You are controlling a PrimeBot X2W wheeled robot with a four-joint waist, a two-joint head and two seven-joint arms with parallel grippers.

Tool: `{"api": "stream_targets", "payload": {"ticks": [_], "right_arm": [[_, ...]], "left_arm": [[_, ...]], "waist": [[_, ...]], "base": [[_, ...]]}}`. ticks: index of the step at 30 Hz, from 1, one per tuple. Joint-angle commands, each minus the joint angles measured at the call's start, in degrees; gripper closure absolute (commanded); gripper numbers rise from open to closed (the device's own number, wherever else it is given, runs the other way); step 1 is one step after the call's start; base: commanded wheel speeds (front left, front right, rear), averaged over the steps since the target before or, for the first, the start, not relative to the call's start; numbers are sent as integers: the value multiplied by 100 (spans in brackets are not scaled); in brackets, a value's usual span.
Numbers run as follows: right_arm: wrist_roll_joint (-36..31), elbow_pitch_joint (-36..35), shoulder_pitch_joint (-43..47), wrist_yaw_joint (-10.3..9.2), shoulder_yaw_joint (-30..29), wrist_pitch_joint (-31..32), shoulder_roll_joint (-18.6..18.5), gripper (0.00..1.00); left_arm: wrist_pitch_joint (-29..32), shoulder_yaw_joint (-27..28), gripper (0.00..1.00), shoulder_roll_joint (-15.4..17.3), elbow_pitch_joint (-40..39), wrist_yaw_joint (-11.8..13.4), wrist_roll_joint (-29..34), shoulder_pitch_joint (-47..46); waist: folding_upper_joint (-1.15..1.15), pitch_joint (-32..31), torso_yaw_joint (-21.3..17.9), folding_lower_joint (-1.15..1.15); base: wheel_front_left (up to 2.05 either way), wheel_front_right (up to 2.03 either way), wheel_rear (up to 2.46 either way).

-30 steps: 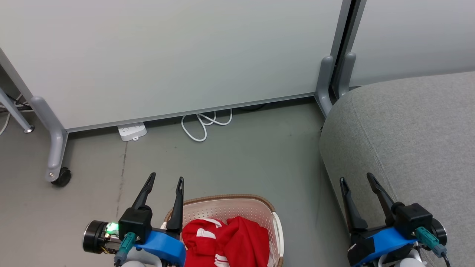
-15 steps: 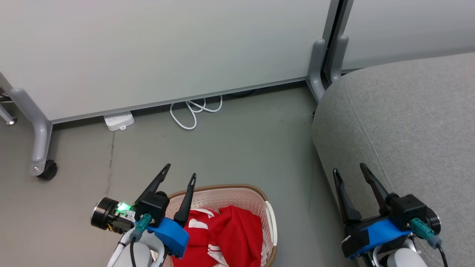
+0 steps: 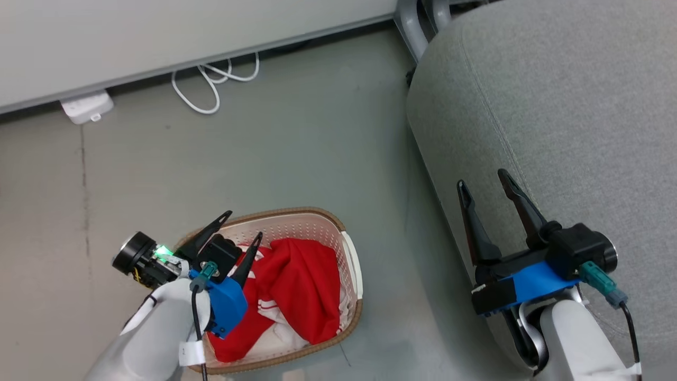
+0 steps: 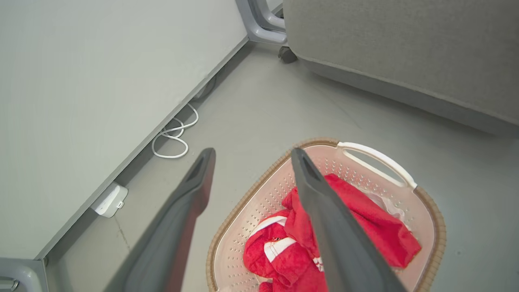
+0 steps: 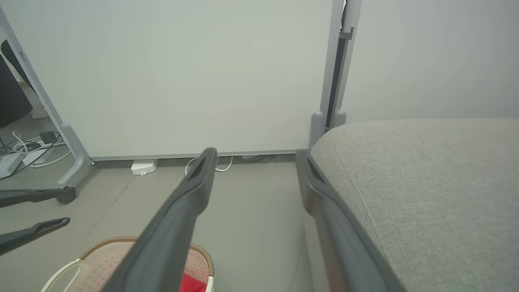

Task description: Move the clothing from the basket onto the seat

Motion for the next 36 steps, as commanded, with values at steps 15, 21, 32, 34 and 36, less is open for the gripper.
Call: {"api": "stream_targets", "payload": {"ticks": [15,21,32,34,36], "right_arm": [[147,-384,-1088,3,306,-24,-19,0],[145,-531,-1358,3,340,-24,-18,0],[154,-830,-1665,3,339,-24,-17,0],[164,-888,-1703,3,337,-24,-18,0],[167,-966,-1730,3,327,-24,-18,0]], "left_arm": [[225,-2273,0,604,1723,-6,-668,-1514],[569,-3197,0,786,1981,-6,-941,-1956],[1266,-3952,0,1015,2096,-6,-1444,-2439],[1354,-3991,0,1051,2064,-6,-1480,-2520],[1450,-4021,0,1086,2052,-6,-1494,-2577]], "waist": [[0,2053,-809,-1],[0,2643,-909,-1],[0,3398,-1023,-1],[0,3533,-1046,-1],[0,3660,-1070,-1]], "base": [[0,0,0],[0,0,0],[0,0,0],[0,0,0],[0,0,0]]}}
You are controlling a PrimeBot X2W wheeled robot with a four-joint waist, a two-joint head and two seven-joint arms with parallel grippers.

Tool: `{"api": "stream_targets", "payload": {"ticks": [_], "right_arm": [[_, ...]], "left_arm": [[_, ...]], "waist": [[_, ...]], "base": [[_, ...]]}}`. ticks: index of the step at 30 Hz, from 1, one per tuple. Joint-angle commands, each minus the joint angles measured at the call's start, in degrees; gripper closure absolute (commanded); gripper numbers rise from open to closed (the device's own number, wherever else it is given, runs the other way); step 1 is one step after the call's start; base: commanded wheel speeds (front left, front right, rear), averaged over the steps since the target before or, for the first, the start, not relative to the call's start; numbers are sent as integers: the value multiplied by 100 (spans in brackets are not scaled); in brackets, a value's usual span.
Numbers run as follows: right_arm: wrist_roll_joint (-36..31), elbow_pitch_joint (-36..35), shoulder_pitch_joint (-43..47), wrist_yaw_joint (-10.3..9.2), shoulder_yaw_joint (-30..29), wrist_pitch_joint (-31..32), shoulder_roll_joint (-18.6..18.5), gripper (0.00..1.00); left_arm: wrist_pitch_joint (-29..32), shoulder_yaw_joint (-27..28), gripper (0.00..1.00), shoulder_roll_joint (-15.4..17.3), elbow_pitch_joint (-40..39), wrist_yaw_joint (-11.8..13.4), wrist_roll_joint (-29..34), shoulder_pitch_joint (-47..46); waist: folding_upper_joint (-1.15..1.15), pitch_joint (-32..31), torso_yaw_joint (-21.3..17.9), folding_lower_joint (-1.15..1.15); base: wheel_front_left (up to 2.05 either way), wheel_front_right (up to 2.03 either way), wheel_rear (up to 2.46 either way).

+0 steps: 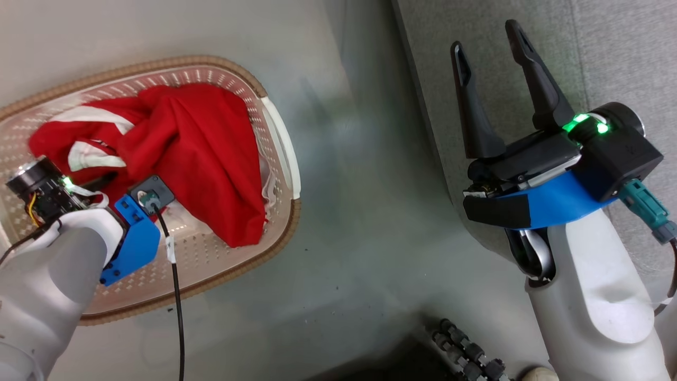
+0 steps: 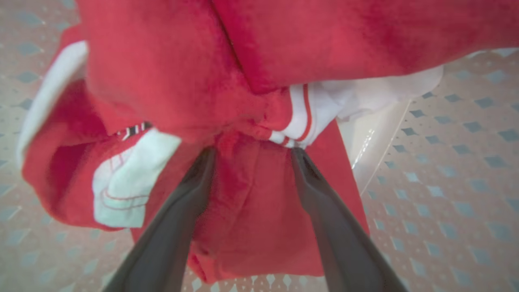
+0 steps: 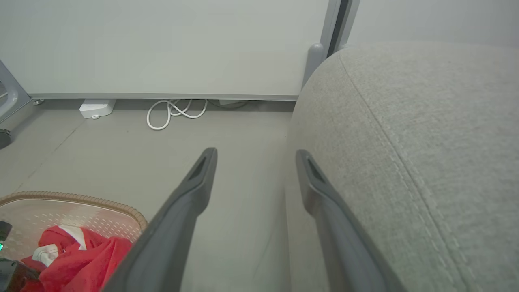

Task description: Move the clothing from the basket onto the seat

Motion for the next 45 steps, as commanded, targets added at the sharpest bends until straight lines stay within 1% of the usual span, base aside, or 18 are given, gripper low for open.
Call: {"api": "stream_targets", "payload": {"ticks": [1,9,17,18,19,25,30,37,45], "right_arm": [[27,-42,-109,3,-14,-24,-14,0],[41,-261,-113,3,-79,-24,-14,0],[32,-287,-93,3,-220,-11,-19,0],[25,-287,-96,3,-223,-11,-20,0],[20,-290,-98,3,-226,-10,-20,0],[-11,-266,-141,3,-256,-10,-20,0],[-48,-226,-141,2,-314,-11,-25,0],[-165,-158,-17,2,-374,-15,-17,0],[-334,-21,144,2,-474,-16,-18,0]], "left_arm": [[42,-15,0,37,-1,-5,-21,-90],[469,-40,0,151,62,-5,32,-328],[862,-45,1,100,130,-5,37,-367],[881,-45,67,98,119,-5,53,-374],[882,-45,100,91,114,-6,53,-378],[993,-50,100,-29,176,-21,89,-254],[830,-47,100,-174,250,-17,-22,-248],[443,-36,100,-518,291,-7,-202,-172],[-171,1,100,-863,314,-6,-455,-22]], "waist": [[0,144,-52,-1],[0,567,-152,-1],[0,709,-142,-1],[0,713,-139,-1],[0,717,-135,-1],[0,688,-96,-1],[0,536,-25,-1],[0,98,208,-1],[0,-614,516,-1]], "base": [[0,0,0],[0,0,0],[0,0,0],[0,0,0],[0,0,0],[0,0,0],[0,0,0],[0,0,0],[0,0,0]]}}
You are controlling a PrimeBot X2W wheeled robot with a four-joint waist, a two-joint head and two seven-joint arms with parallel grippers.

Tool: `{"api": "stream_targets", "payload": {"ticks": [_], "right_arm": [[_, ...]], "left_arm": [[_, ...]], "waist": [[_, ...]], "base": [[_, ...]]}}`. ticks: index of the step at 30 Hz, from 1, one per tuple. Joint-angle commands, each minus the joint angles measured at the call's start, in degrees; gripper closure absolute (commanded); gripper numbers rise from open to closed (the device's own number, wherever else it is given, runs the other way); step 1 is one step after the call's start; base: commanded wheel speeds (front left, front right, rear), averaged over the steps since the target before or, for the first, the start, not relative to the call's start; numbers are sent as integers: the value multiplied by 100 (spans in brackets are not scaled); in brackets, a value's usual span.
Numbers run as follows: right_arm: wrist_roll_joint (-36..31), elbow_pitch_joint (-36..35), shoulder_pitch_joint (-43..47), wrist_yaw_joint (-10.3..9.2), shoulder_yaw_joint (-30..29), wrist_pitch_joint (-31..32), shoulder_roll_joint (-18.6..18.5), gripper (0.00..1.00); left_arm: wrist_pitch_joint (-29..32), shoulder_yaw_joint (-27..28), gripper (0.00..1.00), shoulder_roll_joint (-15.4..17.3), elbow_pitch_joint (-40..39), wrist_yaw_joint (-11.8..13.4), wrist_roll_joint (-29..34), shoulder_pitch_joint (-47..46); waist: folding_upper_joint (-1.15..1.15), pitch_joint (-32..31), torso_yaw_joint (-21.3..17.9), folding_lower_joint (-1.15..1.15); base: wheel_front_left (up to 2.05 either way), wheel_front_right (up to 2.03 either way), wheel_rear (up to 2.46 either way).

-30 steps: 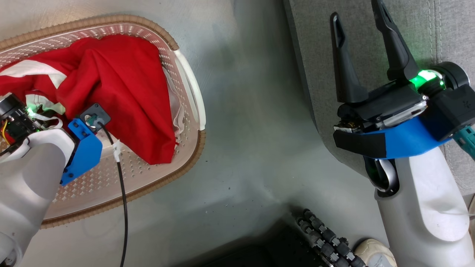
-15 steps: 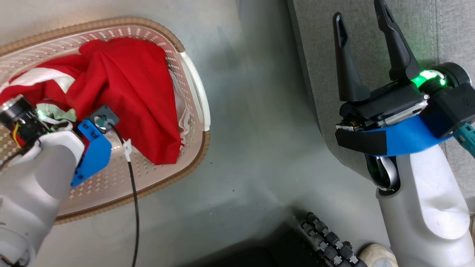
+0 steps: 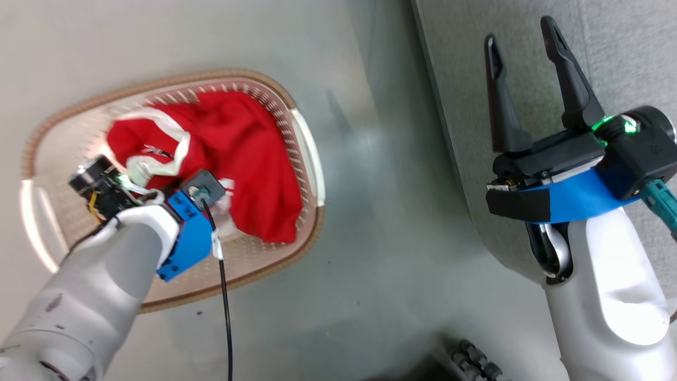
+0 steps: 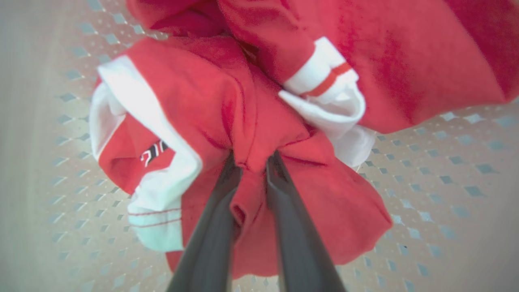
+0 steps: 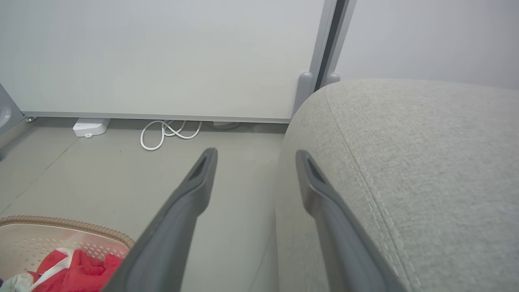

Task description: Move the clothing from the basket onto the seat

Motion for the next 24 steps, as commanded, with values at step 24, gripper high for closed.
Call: {"api": "stream_targets", "payload": {"ticks": [24], "right_arm": [[-309,495,1078,1,-207,-6,-142,0]], "left_arm": [[-1343,675,100,-879,-252,346,-760,640]], "waist": [[0,-2555,1095,0]], "base": [[0,0,0]]}}
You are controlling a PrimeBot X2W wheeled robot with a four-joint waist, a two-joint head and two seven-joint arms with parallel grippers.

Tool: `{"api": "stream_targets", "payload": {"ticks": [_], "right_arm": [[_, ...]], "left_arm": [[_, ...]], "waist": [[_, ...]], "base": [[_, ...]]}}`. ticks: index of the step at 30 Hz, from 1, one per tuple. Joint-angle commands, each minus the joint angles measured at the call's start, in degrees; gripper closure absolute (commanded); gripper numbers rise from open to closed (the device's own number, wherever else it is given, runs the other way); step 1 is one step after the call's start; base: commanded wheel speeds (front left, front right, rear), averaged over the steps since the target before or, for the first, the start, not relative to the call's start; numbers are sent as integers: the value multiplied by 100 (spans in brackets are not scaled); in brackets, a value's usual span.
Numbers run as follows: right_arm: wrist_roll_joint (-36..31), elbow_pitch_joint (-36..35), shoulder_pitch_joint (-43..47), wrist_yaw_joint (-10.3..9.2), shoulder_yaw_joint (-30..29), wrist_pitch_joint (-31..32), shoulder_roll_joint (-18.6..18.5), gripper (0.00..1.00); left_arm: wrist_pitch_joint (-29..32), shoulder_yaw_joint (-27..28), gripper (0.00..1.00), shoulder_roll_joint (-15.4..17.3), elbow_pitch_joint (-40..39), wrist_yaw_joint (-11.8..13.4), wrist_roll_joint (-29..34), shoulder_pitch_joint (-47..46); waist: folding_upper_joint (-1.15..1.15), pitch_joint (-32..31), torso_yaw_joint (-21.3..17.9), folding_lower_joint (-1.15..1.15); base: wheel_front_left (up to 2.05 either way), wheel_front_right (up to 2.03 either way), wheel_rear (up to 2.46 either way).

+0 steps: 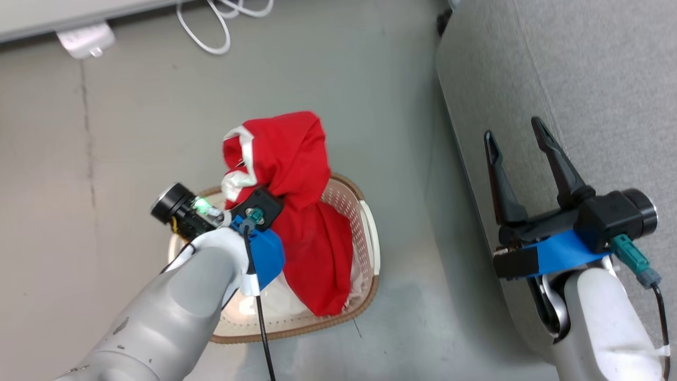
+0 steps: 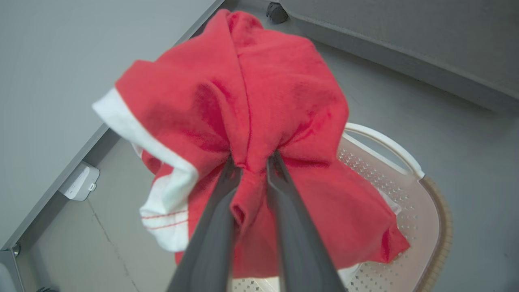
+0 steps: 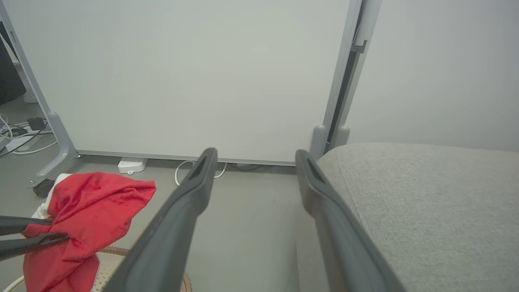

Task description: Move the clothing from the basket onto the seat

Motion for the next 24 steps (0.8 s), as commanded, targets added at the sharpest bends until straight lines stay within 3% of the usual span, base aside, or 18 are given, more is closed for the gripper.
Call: {"api": "stream_targets", "payload": {"ticks": [1,12,24], "right_arm": [[-6,45,131,1,-18,-6,-52,0],[16,262,744,1,-25,-6,-93,0],[46,411,1345,1,32,-6,-29,0]], "left_arm": [[-41,97,100,0,-193,68,-23,48],[-42,927,100,291,-1857,364,14,641],[-43,1411,100,187,-2879,303,146,1034]], "waist": [[0,-393,211,0],[0,-1318,387,0],[0,-2156,492,0]], "base": [[0,0,0],[0,0,0],[0,0,0]]}}
